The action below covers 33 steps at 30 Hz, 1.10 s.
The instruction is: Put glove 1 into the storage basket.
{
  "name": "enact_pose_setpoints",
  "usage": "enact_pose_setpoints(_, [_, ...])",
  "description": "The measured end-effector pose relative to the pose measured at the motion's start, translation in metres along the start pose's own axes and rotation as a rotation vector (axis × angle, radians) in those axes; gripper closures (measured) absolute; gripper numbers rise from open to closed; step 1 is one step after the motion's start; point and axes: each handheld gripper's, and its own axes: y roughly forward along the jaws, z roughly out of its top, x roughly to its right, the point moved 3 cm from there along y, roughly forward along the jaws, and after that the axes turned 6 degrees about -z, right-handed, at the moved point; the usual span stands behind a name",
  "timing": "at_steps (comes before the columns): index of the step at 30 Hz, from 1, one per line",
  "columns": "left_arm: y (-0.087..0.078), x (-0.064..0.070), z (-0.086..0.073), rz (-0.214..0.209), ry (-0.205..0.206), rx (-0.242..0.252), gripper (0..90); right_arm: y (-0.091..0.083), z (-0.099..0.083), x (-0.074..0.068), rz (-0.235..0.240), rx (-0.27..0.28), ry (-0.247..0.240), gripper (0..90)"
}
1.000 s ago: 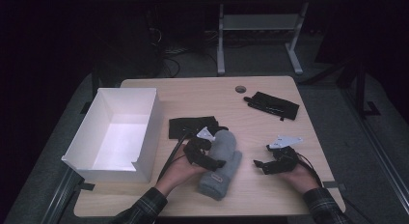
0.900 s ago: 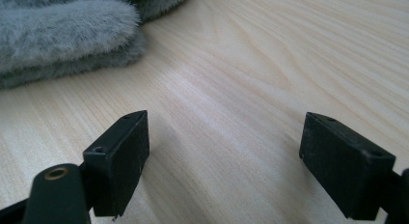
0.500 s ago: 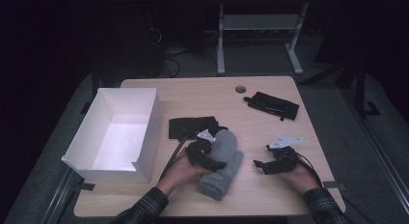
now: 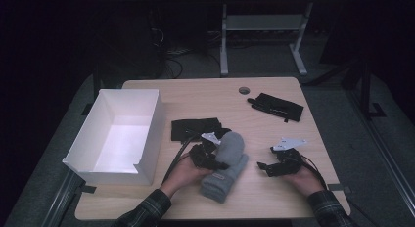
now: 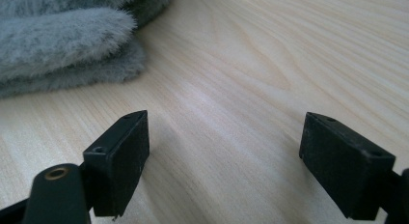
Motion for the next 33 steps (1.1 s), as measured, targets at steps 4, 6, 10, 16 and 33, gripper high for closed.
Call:
enact_pose_setpoints(4, [-0.003, 0.001, 0.0, -0.006, -0.007, 0.011, 72.9, 0.0, 0.0, 0.0, 0.0, 0.002, -0.003, 17.8])
enact_pose_setpoints(6, [-0.005, 0.001, 0.0, -0.003, -0.002, 0.018, 73.1, 0.0, 0.0, 0.0, 0.001, 0.001, -0.003, 17.8])
enact_pose_setpoints(10, [-0.013, 0.004, 0.001, 0.005, 0.015, 0.022, 73.5, 0.0, 0.0, 0.0, 0.001, 0.002, -0.003, 17.8])
enact_pose_setpoints(16, [-0.031, 0.011, 0.006, 0.024, 0.033, 0.066, 73.7, 0.0, 0.0, 0.0, 0.001, 0.001, -0.003, 17.8])
enact_pose_setpoints(33, [-0.108, 0.031, 0.043, 0.112, 0.064, 0.186, 73.6, 0.0, 0.0, 0.0, 0.001, 0.002, -0.003, 17.8])
